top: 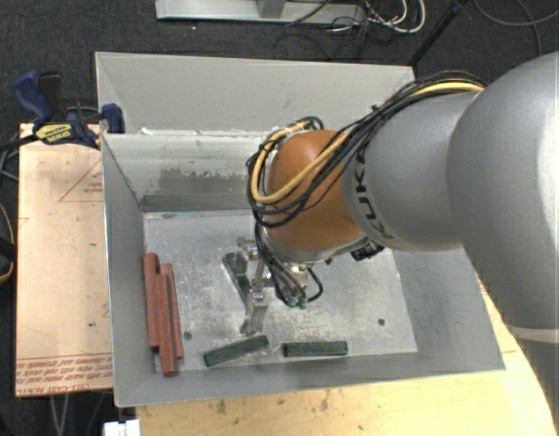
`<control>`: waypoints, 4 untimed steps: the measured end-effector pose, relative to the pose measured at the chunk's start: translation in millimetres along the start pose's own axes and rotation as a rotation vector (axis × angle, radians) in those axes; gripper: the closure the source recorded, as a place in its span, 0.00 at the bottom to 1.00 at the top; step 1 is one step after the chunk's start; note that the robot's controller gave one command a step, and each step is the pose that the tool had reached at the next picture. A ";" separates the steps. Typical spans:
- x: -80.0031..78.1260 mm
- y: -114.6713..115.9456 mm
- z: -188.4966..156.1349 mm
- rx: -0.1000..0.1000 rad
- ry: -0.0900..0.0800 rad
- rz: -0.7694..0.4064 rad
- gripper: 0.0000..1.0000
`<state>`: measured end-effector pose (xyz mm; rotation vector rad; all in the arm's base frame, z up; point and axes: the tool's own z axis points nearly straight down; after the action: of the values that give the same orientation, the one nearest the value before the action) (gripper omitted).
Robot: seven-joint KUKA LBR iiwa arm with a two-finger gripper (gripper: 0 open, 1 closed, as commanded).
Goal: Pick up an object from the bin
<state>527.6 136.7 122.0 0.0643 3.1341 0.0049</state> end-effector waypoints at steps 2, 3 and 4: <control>26.8 -4.9 44.8 0.001 0.006 -0.025 0.00; 36.8 1.4 49.1 0.003 0.006 0.137 0.00; 42.0 30.2 48.9 0.003 0.003 0.164 0.00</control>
Offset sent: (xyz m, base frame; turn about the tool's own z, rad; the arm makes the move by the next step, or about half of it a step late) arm -0.0139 -0.0089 -0.0518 0.0243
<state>487.2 168.8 72.9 0.3214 3.1212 0.0013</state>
